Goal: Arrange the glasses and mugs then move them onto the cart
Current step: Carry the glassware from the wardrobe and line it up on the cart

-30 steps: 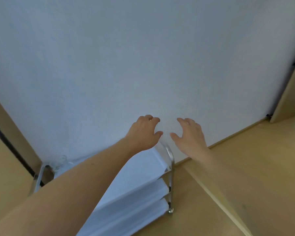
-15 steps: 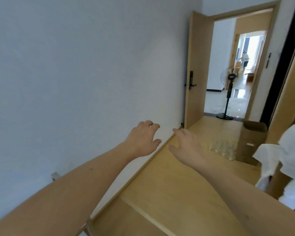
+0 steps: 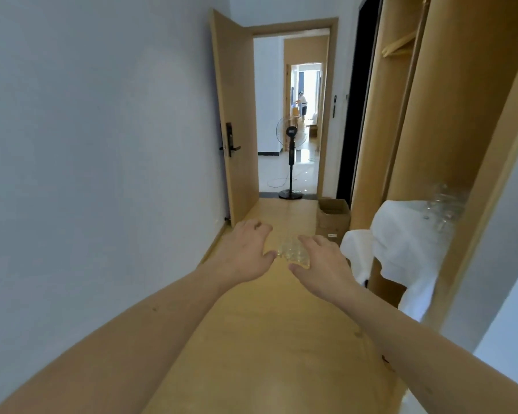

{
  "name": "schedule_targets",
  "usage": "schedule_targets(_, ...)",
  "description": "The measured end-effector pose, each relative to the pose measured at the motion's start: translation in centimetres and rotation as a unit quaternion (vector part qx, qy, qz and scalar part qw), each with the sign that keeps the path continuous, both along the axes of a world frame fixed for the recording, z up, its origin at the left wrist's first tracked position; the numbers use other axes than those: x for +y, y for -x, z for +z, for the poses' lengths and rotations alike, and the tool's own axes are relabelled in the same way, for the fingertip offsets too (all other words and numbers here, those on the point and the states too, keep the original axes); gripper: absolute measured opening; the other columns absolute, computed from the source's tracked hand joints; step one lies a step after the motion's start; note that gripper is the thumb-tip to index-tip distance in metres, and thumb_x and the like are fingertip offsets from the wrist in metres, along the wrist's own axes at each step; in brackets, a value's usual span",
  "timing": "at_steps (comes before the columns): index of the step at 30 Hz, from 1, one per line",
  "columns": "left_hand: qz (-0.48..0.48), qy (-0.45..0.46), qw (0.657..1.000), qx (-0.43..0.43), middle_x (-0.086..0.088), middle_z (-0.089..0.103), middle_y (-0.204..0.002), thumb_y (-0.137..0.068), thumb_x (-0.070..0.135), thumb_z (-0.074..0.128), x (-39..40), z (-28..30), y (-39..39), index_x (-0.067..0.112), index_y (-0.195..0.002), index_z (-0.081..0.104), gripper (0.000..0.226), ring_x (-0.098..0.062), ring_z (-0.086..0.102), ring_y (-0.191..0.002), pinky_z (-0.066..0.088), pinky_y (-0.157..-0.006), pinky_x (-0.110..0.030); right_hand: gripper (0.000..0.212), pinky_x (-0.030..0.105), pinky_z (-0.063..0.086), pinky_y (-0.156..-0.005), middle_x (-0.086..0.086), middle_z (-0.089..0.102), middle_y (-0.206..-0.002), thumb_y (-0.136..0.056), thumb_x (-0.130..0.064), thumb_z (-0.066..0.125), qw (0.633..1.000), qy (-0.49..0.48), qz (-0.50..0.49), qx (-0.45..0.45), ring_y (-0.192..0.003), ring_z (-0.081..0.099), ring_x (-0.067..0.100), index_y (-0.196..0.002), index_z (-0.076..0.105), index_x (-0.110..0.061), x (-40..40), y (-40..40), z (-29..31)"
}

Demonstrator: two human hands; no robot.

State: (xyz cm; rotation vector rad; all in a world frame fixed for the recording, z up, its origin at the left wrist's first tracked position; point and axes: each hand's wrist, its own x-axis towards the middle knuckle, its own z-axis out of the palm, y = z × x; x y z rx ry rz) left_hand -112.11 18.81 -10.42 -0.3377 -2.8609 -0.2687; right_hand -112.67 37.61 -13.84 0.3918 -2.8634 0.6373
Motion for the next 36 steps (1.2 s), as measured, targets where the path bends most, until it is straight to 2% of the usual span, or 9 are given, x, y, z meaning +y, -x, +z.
schedule_targets(4, -0.062, -0.002, 0.998, -0.001, -0.007, 0.044, -0.147, -0.098, 0.042, 0.059, -0.7, -0.6, 6.6, 0.017, -0.149, 0.042, 0.060, -0.027, 0.040, -0.134, 0.037, -0.110, -0.038, 0.067, 0.044, 0.040, -0.111, 0.003, 0.044, -0.151, -0.094, -0.049, 0.060, 0.998, 0.014, -0.057, 0.000, -0.137, 0.039, 0.028, -0.152, 0.036, -0.025, -0.8, 4.6, -0.1)
schedule_targets(11, -0.125, 0.000, 0.992, -0.019, -0.008, 0.046, -0.146, -0.096, 0.044, 0.059, -3.5, -1.0, 17.4, 0.017, -0.148, 0.044, 0.060, -0.029, 0.043, -0.131, 0.042, -0.106, -0.045, 0.061, 0.043, 0.041, -0.108, 0.002, 0.044, -0.150, -0.095, -0.046, 0.060, 0.991, 0.009, -0.132, -0.012, -0.135, 0.042, 0.027, -0.148, 0.040, -0.026, -4.0, 12.7, 0.7)
schedule_targets(18, -0.174, -0.008, 0.984, -0.046, -0.008, 0.050, -0.143, -0.095, 0.042, 0.061, -3.4, -3.0, 25.3, 0.018, -0.145, 0.046, 0.057, -0.030, 0.045, -0.128, 0.044, -0.105, -0.045, 0.070, 0.043, 0.038, -0.111, 0.003, 0.037, -0.156, -0.095, -0.050, 0.056, 0.979, -0.002, -0.196, -0.064, -0.140, 0.036, 0.028, -0.155, 0.031, -0.025, -4.5, 18.2, -1.9)
schedule_targets(23, -0.207, -0.005, 0.976, -0.062, -0.007, 0.045, -0.147, -0.095, 0.043, 0.060, -0.7, -4.1, 30.5, 0.018, -0.145, 0.046, 0.057, -0.029, 0.043, -0.132, 0.041, -0.107, -0.043, 0.068, 0.042, 0.039, -0.112, 0.003, 0.037, -0.156, -0.095, -0.049, 0.057, 0.972, -0.002, -0.223, -0.070, -0.139, 0.037, 0.027, -0.154, 0.032, -0.025, -2.6, 23.0, -2.7)
schedule_targets(28, -0.234, -0.005, 0.970, -0.062, -0.007, 0.051, -0.137, -0.094, 0.042, 0.061, 3.9, -3.9, 37.5, 0.021, -0.141, 0.050, 0.052, -0.029, 0.044, -0.126, 0.042, -0.101, -0.039, 0.068, 0.044, 0.040, -0.111, 0.003, 0.040, -0.154, -0.094, -0.050, 0.056, 0.966, 0.006, -0.249, -0.063, -0.135, 0.041, 0.028, -0.153, 0.034, -0.026, 1.3, 29.2, -3.4)
schedule_targets(32, -0.246, 0.003, 0.966, -0.079, -0.006, 0.048, -0.141, -0.093, 0.045, 0.062, 8.8, -4.0, 43.1, 0.022, -0.141, 0.048, 0.055, -0.028, 0.042, -0.132, 0.046, -0.102, -0.048, 0.068, 0.044, 0.040, -0.109, 0.003, 0.042, -0.151, -0.092, -0.053, 0.054, 0.957, 0.021, -0.281, -0.066, -0.133, 0.042, 0.027, -0.152, 0.036, -0.026, 6.0, 34.1, -3.8)
schedule_targets(36, -0.273, 0.020, 0.960, -0.060, -0.007, 0.054, -0.130, -0.092, 0.046, 0.063, 14.4, -3.0, 48.5, 0.018, -0.133, 0.053, 0.051, -0.029, 0.049, -0.123, 0.048, -0.099, -0.046, 0.070, 0.043, 0.035, -0.113, 0.003, 0.035, -0.157, -0.094, -0.054, 0.055, 0.947, 0.020, -0.313, -0.066, -0.140, 0.036, 0.028, -0.154, 0.031, -0.027, 11.0, 38.8, -3.0)
